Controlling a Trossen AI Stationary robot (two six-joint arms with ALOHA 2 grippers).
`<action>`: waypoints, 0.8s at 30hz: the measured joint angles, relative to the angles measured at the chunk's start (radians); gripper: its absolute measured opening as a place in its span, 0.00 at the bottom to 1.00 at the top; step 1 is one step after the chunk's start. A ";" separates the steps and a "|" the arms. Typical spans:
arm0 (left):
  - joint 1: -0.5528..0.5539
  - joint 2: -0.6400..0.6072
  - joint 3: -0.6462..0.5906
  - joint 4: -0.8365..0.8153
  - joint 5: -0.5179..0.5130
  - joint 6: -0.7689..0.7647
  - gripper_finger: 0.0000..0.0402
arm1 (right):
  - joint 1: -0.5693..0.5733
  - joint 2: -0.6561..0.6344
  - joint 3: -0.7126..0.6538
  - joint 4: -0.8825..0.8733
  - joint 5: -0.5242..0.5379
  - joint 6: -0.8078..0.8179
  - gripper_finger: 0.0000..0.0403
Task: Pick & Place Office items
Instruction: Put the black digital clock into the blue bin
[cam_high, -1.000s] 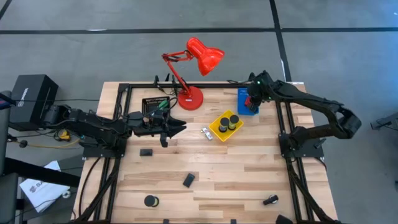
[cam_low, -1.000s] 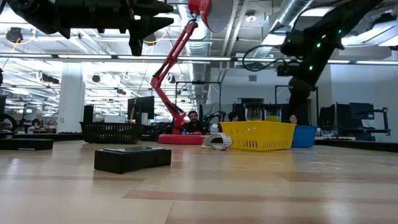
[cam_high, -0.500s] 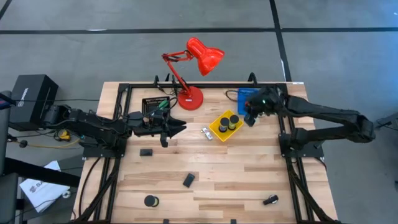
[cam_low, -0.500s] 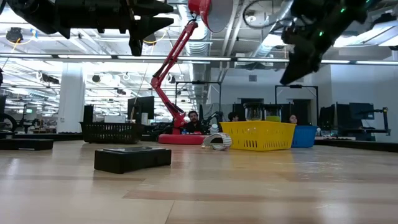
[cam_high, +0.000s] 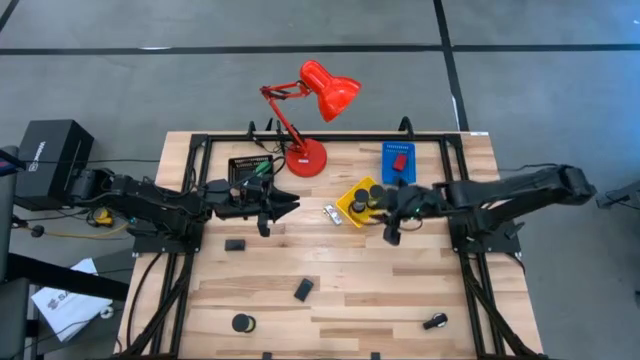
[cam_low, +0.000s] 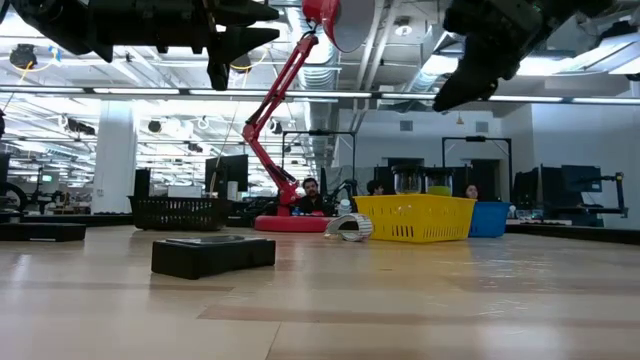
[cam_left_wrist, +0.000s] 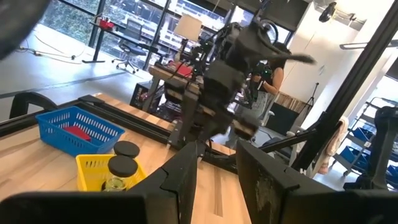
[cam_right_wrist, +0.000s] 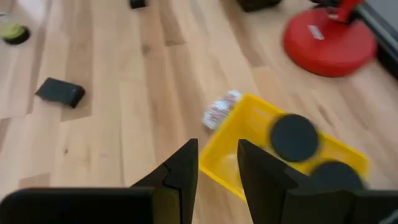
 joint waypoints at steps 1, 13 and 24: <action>-0.003 0.000 0.000 0.000 0.000 0.000 0.27 | 0.015 0.022 0.000 0.022 0.012 -0.005 0.26; -0.021 0.000 0.000 0.001 0.003 0.063 0.27 | 0.010 0.145 0.031 0.096 0.027 -0.092 0.26; -0.020 0.000 0.000 0.004 -0.001 0.062 0.27 | -0.008 0.324 0.038 0.348 0.021 -0.219 0.26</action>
